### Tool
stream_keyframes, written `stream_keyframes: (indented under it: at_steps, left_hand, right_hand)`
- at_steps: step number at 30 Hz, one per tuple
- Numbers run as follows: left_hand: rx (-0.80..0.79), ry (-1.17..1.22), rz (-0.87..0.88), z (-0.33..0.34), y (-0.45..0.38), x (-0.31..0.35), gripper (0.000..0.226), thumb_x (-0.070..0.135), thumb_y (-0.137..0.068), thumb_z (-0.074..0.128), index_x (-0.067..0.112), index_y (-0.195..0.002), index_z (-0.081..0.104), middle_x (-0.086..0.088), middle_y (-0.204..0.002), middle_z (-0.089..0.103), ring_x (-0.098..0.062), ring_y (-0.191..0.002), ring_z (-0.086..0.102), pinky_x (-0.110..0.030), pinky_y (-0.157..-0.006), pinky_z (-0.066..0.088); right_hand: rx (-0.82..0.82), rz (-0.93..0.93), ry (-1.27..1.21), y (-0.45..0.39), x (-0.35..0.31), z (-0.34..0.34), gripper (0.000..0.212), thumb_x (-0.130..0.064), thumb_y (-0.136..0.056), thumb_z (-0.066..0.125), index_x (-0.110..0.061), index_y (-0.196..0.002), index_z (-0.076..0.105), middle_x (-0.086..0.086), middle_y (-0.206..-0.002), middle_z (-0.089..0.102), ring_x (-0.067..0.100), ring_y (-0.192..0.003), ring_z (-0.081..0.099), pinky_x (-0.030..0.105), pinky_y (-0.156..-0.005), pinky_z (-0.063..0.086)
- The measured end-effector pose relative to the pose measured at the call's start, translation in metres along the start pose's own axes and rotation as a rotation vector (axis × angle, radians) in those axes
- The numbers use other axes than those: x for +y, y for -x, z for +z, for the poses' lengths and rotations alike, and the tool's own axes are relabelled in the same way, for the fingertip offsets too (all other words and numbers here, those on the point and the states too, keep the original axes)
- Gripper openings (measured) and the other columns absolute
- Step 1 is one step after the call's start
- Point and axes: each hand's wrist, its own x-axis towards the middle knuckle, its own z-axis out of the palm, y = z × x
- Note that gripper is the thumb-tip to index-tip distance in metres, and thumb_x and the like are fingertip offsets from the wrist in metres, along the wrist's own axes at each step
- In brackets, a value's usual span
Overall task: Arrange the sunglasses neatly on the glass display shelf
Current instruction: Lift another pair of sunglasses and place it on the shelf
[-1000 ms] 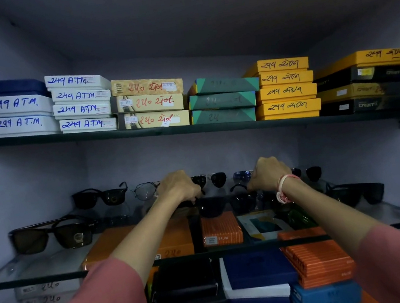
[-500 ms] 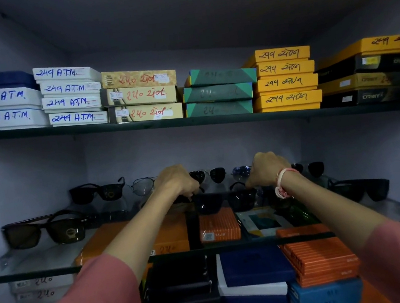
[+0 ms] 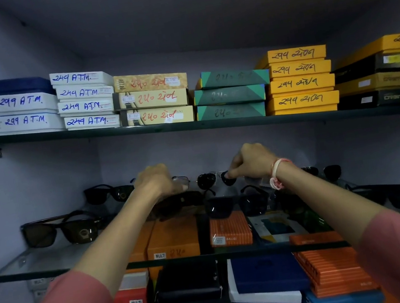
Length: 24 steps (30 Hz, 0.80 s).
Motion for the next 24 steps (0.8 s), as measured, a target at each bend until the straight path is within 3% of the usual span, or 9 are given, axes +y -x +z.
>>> stream_keyframes:
  at_steps: [2, 5, 10, 14, 18, 21, 24]
  left_hand:
    - [-0.105, -0.003, -0.025, -0.003, 0.002, -0.011, 0.066, 0.060, -0.068, 0.076, 0.010, -0.111, 0.072, -0.007, -0.118, 0.071, -0.028, -0.109, 0.065, -0.042, -0.096, 0.053]
    - [-0.214, -0.041, -0.036, -0.001, -0.002, -0.020, 0.067, 0.048, -0.068, 0.082, 0.008, -0.119, 0.068, -0.008, -0.126, 0.068, -0.027, -0.117, 0.061, -0.042, -0.103, 0.049]
    - [-0.196, -0.038, 0.014, -0.002, -0.006, -0.036, 0.049, 0.031, -0.076, 0.081, 0.007, -0.117, 0.070, -0.009, -0.119, 0.071, -0.025, -0.112, 0.064, -0.036, -0.097, 0.052]
    - [-0.066, -0.024, 0.047, -0.018, -0.004, -0.059, 0.034, 0.025, -0.073, 0.084, 0.012, -0.104, 0.075, -0.007, -0.111, 0.074, -0.024, -0.104, 0.068, -0.033, -0.083, 0.054]
    - [0.133, 0.011, 0.124, -0.031, -0.001, -0.079, 0.022, 0.020, -0.070, 0.086, 0.014, -0.087, 0.075, -0.008, -0.105, 0.073, -0.025, -0.100, 0.068, -0.036, -0.084, 0.055]
    - [0.171, 0.069, 0.189, -0.035, 0.001, -0.091, 0.020, 0.014, -0.071, 0.085, 0.011, -0.087, 0.075, -0.008, -0.104, 0.073, -0.025, -0.100, 0.067, -0.032, -0.081, 0.051]
    - [0.209, 0.135, 0.250, -0.037, 0.004, -0.098, 0.018, 0.013, -0.069, 0.086, 0.010, -0.083, 0.074, -0.008, -0.109, 0.067, -0.026, -0.105, 0.062, -0.034, -0.082, 0.048]
  right_hand:
    - [-0.056, -0.112, -0.004, -0.008, -0.015, 0.007, 0.024, -0.030, -0.081, 0.073, -0.015, -0.098, 0.081, 0.002, -0.099, 0.079, 0.018, -0.092, 0.071, 0.033, -0.088, 0.056]
    - [-0.095, -0.184, 0.029, -0.027, -0.034, 0.022, 0.022, -0.028, -0.082, 0.071, -0.019, -0.100, 0.080, -0.002, -0.107, 0.078, 0.017, -0.101, 0.070, 0.038, -0.094, 0.055]
    - [-0.172, -0.255, 0.053, -0.048, -0.060, 0.043, 0.025, -0.024, -0.086, 0.068, -0.014, -0.107, 0.077, 0.003, -0.117, 0.074, 0.021, -0.109, 0.067, 0.035, -0.101, 0.050]
    - [-0.160, -0.254, -0.030, -0.055, -0.074, 0.053, 0.027, -0.023, -0.089, 0.066, -0.008, -0.109, 0.076, 0.006, -0.119, 0.073, 0.021, -0.109, 0.067, 0.032, -0.101, 0.048]
    - [-0.157, -0.221, -0.094, -0.056, -0.084, 0.057, 0.030, -0.031, -0.087, 0.068, -0.009, -0.107, 0.076, 0.008, -0.110, 0.076, 0.018, -0.088, 0.070, 0.027, -0.083, 0.055]
    - [-0.197, -0.168, -0.211, -0.052, -0.089, 0.055, 0.033, -0.032, -0.084, 0.072, -0.007, -0.105, 0.076, 0.015, -0.101, 0.077, 0.024, -0.080, 0.075, 0.018, -0.061, 0.061]
    - [-0.145, -0.086, -0.321, -0.045, -0.092, 0.052, 0.039, -0.032, -0.085, 0.070, -0.001, -0.110, 0.070, 0.020, -0.099, 0.075, 0.023, -0.069, 0.072, 0.014, -0.051, 0.057]
